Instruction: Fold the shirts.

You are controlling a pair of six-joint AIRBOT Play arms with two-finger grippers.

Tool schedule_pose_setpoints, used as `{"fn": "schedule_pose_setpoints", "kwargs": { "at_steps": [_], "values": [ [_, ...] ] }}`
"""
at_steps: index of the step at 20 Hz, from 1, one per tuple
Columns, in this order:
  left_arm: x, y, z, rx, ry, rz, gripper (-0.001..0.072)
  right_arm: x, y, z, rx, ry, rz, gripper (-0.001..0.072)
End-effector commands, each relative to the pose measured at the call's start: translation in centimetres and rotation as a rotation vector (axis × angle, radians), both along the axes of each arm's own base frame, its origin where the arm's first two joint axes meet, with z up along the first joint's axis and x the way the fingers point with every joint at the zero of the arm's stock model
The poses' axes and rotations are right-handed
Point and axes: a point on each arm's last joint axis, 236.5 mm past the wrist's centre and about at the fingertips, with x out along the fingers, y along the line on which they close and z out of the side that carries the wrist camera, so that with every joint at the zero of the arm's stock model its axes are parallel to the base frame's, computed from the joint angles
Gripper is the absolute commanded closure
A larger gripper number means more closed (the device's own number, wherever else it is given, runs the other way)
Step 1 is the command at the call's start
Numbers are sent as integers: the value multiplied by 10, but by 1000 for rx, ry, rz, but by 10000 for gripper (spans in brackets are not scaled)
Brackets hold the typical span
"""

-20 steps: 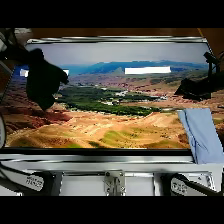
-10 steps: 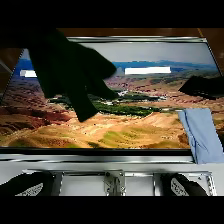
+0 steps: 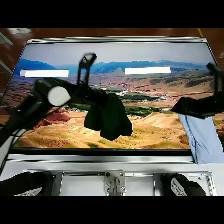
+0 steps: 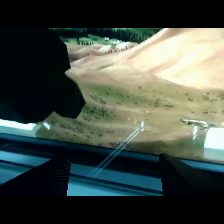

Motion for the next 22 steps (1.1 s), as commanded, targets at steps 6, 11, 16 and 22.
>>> {"fn": "schedule_pose_setpoints", "kwargs": {
  "at_steps": [6,11,16,22],
  "values": [
    [20,99,-36,130,145,116,89,0,20,-72,120,94,-23,42],
    [-16,179,-106,137,429,242,8,5,37,-102,239,221,8,42],
    [-18,164,-176,-20,552,378,13,22,58,-129,385,303,-34,41],
    [-1,144,-218,-114,605,402,30,19,90,-167,340,374,37,41]
  ]
}}
